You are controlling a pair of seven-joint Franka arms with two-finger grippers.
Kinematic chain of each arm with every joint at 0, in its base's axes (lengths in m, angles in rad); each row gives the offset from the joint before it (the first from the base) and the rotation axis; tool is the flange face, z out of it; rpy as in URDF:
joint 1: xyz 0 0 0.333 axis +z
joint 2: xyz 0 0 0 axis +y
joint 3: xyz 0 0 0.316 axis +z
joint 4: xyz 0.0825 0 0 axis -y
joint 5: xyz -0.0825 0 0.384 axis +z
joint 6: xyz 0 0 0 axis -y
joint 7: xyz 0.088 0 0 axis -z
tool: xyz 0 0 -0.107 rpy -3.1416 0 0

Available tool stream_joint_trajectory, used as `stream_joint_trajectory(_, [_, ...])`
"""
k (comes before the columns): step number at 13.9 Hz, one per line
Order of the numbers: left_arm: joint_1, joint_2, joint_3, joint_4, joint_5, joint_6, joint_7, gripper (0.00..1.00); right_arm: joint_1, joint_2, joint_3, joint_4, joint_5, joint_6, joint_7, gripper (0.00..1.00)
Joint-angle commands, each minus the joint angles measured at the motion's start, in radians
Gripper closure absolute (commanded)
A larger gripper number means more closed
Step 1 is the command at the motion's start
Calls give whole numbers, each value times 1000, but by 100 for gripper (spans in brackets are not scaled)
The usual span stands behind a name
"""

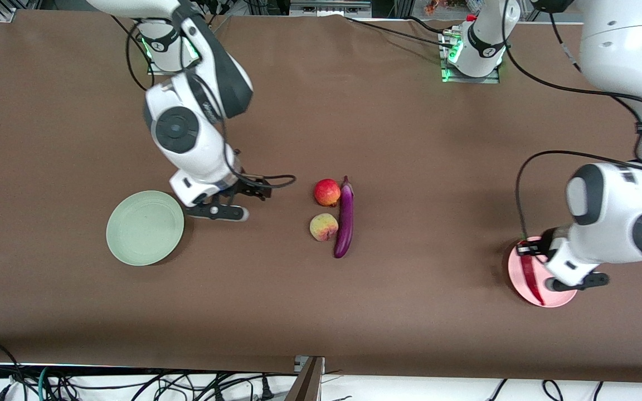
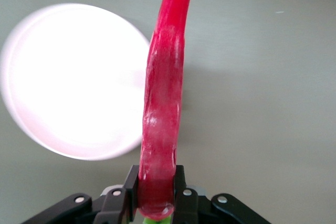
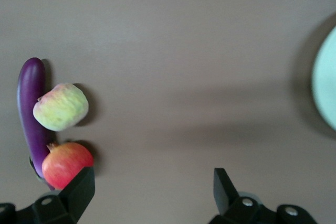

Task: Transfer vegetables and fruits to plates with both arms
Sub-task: 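Carry the chili to the pink plate while the right gripper reaches the pomegranate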

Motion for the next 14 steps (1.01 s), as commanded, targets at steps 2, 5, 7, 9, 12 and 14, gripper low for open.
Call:
stream_joint_trajectory(2, [120, 47, -19, -6, 2, 13, 204, 100, 70, 59, -8, 27, 6, 81, 124, 0])
stream_joint_trajectory(5, [120, 92, -21, -29, 3, 129, 207, 100, 122, 103, -8, 29, 6, 167, 201, 0])
stream_joint_trajectory(7, [120, 116, -22, -29, 2, 137, 207, 83, 165, 145, -9, 29, 3, 251, 253, 0])
stream_joint_trajectory(9, [118, 119, -24, -23, 3, 139, 218, 24, 205, 183, -9, 29, -3, 293, 287, 0])
stream_joint_trajectory(12, [111, 123, -25, -11, 2, 143, 218, 0, 230, 220, -11, 30, -6, 365, 301, 0])
stream_joint_trajectory(14, [112, 121, -25, -12, 0, 159, 213, 0, 235, 231, -11, 30, -23, 367, 301, 0])
